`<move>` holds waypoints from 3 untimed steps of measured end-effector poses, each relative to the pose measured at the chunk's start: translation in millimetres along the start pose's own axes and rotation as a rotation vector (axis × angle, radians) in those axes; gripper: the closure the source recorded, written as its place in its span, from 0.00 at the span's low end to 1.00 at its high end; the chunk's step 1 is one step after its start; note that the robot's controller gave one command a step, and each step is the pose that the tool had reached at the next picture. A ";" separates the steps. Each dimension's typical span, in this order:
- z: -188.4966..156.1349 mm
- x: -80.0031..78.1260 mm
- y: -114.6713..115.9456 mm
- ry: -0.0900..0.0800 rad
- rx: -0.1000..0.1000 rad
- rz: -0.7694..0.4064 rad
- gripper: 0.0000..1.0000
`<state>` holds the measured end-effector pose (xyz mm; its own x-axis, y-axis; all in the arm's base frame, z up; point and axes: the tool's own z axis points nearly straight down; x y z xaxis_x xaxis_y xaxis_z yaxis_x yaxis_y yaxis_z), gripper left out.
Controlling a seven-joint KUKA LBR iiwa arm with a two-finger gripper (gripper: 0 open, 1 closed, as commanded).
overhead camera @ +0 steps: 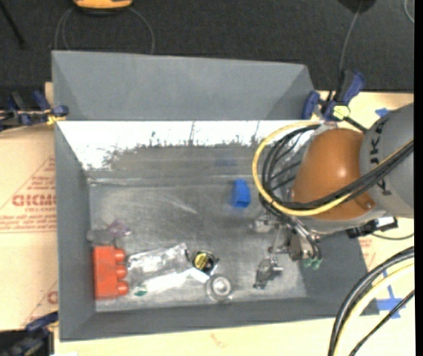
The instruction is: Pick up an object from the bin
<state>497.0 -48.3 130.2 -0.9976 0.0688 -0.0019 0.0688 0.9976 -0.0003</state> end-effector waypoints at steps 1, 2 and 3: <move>-8.7 -56.4 71.6 -0.007 -0.004 -0.045 0.00; 46.0 12.7 85.7 -0.012 -0.002 -0.135 0.00; 53.1 -32.4 114.6 0.007 0.003 -0.254 0.00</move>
Offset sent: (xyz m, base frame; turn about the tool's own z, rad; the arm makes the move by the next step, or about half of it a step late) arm 0.0576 0.0630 0.0072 -0.0361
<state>537.3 63.8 77.1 -0.9829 -0.1840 0.0054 -0.1840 0.9829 -0.0033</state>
